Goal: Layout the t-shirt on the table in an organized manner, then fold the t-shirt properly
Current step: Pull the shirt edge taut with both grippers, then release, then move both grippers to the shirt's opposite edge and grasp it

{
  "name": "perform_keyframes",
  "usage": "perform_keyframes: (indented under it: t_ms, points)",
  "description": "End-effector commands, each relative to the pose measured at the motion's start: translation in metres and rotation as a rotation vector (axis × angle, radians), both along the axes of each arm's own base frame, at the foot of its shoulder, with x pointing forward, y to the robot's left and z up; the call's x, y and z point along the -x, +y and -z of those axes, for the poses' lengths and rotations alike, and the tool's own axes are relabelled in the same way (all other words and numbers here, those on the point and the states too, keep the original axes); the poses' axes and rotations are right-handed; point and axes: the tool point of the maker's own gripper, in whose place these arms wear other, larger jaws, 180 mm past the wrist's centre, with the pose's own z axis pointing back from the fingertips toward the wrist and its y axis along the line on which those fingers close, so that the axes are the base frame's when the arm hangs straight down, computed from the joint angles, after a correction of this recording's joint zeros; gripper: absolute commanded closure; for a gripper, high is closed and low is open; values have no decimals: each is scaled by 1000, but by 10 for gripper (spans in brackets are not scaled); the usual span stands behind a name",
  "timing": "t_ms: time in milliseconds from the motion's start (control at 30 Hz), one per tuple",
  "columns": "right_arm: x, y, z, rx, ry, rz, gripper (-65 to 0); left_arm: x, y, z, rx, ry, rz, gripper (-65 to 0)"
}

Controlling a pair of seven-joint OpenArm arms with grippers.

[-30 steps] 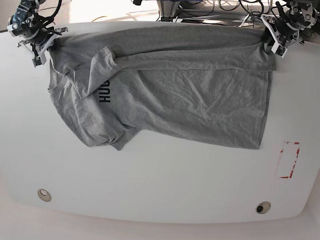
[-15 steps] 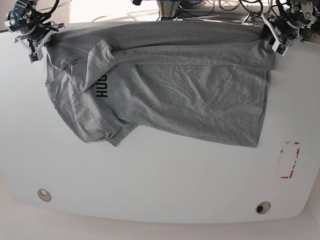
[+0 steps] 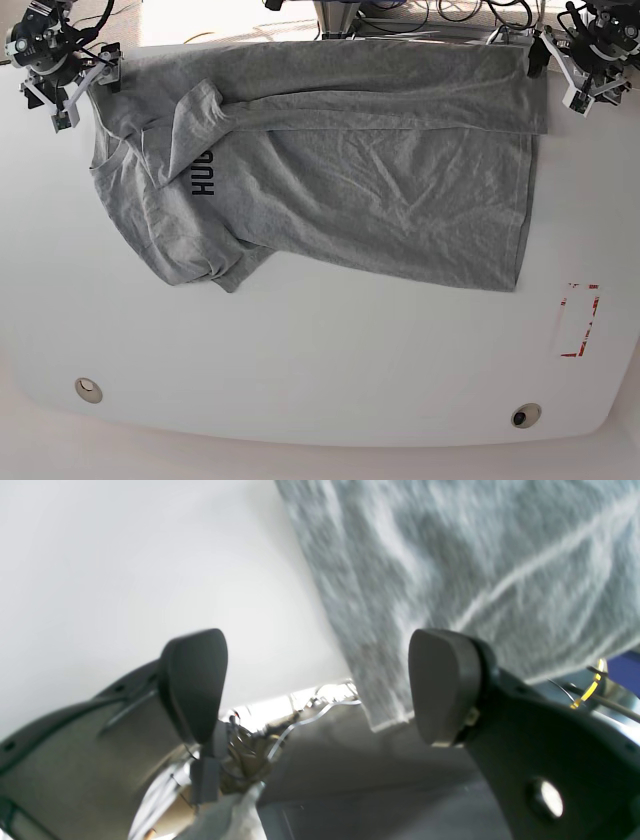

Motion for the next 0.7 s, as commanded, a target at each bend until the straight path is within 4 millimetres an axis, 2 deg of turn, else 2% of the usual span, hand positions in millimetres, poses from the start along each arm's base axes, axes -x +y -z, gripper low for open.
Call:
perform_keyframes:
  t_ms: [0,100,300,367,433,667]
  points:
    - [-18,-4,-30,58,-87,-35,-617,-19,2,-21,-18,-82,21,-542]
    - [-28,-1,-45,88,-128,-60,-618,-28,5,-33,-38,-121,23,-542]
    - [-62,1,-71,115,-239,-79,-618,-68,6,-67,-71,-261,41,-542]
    - [-83,-5,-86,139,-276,-76,-620,-87,8,-80,-77,-322,36,-542]
    - [-100,-9,-91,142,-287,-71,-620,-104,11,-93,-87,-381,28,-542]
    - [-169,-7,-91,57,-325,-83,-615,-155,15,-129,-105,-492,-13,-542]
